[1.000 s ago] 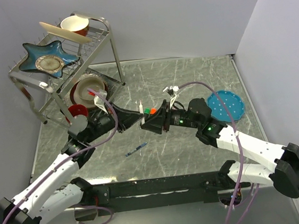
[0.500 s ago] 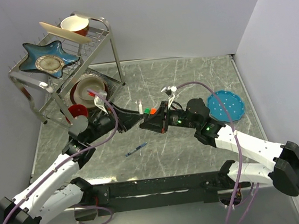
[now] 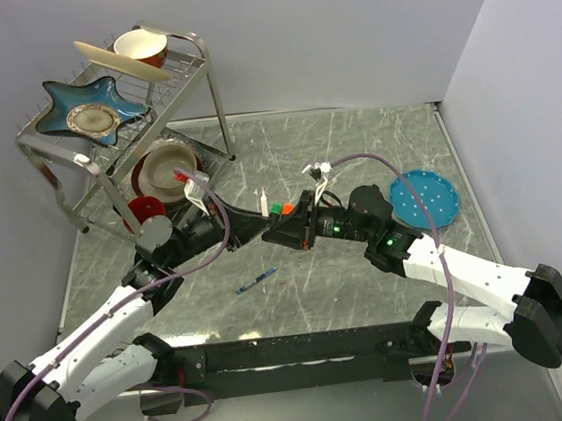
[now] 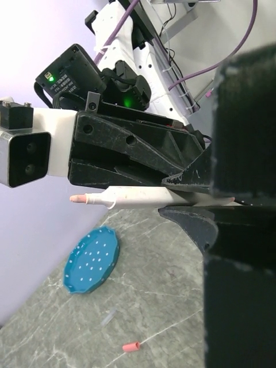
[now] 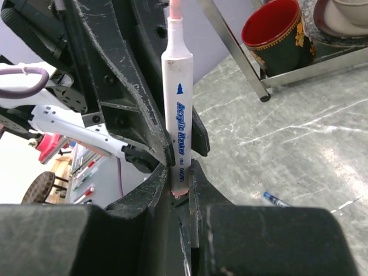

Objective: Insert the pens into the pen caps

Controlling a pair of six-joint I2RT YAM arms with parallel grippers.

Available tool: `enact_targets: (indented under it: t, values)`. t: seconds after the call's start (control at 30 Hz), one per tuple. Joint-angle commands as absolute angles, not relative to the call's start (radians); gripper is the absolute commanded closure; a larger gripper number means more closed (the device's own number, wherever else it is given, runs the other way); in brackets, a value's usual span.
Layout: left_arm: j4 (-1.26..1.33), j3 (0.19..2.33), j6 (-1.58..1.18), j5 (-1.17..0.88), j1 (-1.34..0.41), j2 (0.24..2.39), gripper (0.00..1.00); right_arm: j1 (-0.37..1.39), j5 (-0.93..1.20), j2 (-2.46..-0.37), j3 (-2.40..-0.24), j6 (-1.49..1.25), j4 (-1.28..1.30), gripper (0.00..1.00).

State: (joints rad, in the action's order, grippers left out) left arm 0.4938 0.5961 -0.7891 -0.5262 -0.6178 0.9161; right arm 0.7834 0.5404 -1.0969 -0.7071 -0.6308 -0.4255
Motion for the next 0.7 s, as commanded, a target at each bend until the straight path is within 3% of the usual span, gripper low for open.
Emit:
enact_targets:
  t: [0.0,0.03,0.13,0.23,0.4,0.5,0.67]
  values:
    - [0.591,0.581,-0.776,-0.549,-0.624,0.907,0.99,0.795,0.552,-1.078,-0.741,-0.634,-0.45,0.93]
    - [0.591,0.581,-0.779,-0.549,-0.624,0.897,0.99,0.796,0.552,-1.074,-0.741,-0.63,-0.425,0.76]
    - [0.549,0.584,-0.756,-0.519,-0.624,0.846,0.99,0.796,0.519,-1.034,-0.704,-0.612,-0.364,0.54]
    - [0.436,0.592,-0.721,-0.422,-0.623,0.77,0.99,0.796,0.369,-0.985,-0.64,-0.601,-0.258,0.45]
    - [0.183,0.652,-0.706,-0.246,-0.623,0.663,0.99,0.779,0.042,-0.985,-0.669,-0.646,-0.008,0.46]
    - [0.118,0.675,-0.591,-0.319,-0.623,0.621,0.99,0.729,-0.156,-1.083,-0.809,-0.681,0.207,0.47]
    - [0.02,0.712,-0.534,-0.411,-0.621,0.635,0.98,0.586,-0.247,-1.285,-0.922,-0.755,0.35,0.51]
